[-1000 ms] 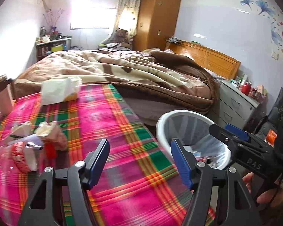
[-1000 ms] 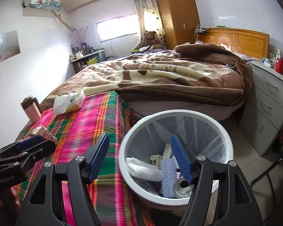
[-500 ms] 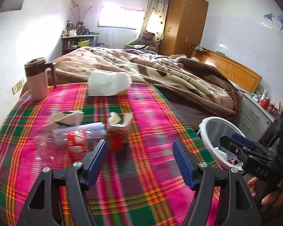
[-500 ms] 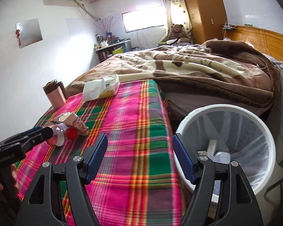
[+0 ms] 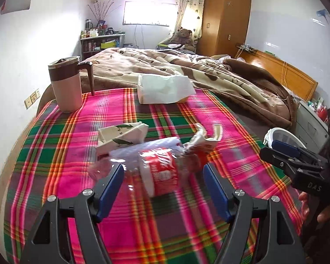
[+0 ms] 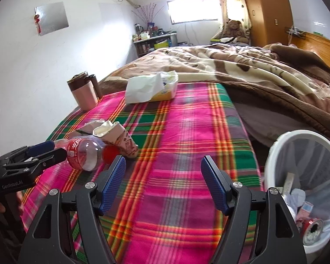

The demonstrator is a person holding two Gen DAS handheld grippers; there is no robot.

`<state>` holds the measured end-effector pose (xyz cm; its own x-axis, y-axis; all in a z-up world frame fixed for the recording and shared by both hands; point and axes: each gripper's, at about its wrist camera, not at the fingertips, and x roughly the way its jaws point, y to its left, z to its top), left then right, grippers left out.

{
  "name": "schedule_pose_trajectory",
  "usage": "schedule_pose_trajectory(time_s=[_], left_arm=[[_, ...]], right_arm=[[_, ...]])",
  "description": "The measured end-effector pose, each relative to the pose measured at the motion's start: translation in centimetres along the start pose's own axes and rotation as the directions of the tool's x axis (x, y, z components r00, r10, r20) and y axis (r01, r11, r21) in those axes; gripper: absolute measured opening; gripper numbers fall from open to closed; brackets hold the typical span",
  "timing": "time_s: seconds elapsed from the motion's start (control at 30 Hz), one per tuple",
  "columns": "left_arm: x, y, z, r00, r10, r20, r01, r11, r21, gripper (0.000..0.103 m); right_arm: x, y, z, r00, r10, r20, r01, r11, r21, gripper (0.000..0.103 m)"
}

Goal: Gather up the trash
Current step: 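Move left tool to clear Coca-Cola bottle while right tool moves to paper cup, then grasp Coca-Cola bottle with left tool while right tool grasps crumpled paper cup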

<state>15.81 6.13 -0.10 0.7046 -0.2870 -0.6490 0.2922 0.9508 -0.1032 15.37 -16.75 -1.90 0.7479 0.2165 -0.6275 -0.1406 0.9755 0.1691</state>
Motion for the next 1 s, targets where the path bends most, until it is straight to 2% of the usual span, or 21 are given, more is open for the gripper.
schedule_pose_trajectory(time_s=[0.1,0.3,0.43,0.53,0.63,0.83,1.0], left_arm=[[0.5,0.9,0.5,1.000,0.004,-0.006,-0.004,1.000,0.013,0.076],[1.7,2.1,1.2,0.999,-0.046,-0.025,0.047,0.998,0.038,0.078],[2.8,2.3,1.5,0.996,-0.061,-0.067,0.066,0.996,0.068,0.078],[3.8,2.6,1.3,0.988,-0.110,-0.108,0.117,0.992,0.057,0.079],[3.8,2.5,0.9,0.984,-0.130,-0.125,0.138,0.989,0.058,0.079],[3.8,1.5,-0.4,0.976,-0.133,-0.172,0.148,0.986,0.078,0.079],[3.9,0.3,-1.4,0.961,-0.167,-0.221,0.190,0.978,0.087,0.079]], right_arm=[[1.0,1.0,0.5,1.000,0.016,-0.005,-0.016,1.000,-0.019,0.073],[2.7,2.2,1.1,0.998,0.064,-0.028,-0.065,0.997,-0.038,0.073],[3.6,2.8,1.5,0.993,0.103,-0.049,-0.106,0.993,-0.046,0.073],[4.2,3.4,1.9,0.992,0.115,-0.058,-0.119,0.991,-0.059,0.073],[4.7,3.8,2.2,0.988,0.141,-0.069,-0.145,0.988,-0.055,0.073],[6.3,4.0,3.0,0.990,0.113,-0.082,-0.118,0.991,-0.065,0.073],[7.8,3.3,3.4,0.991,0.067,-0.115,-0.072,0.997,-0.036,0.073]])
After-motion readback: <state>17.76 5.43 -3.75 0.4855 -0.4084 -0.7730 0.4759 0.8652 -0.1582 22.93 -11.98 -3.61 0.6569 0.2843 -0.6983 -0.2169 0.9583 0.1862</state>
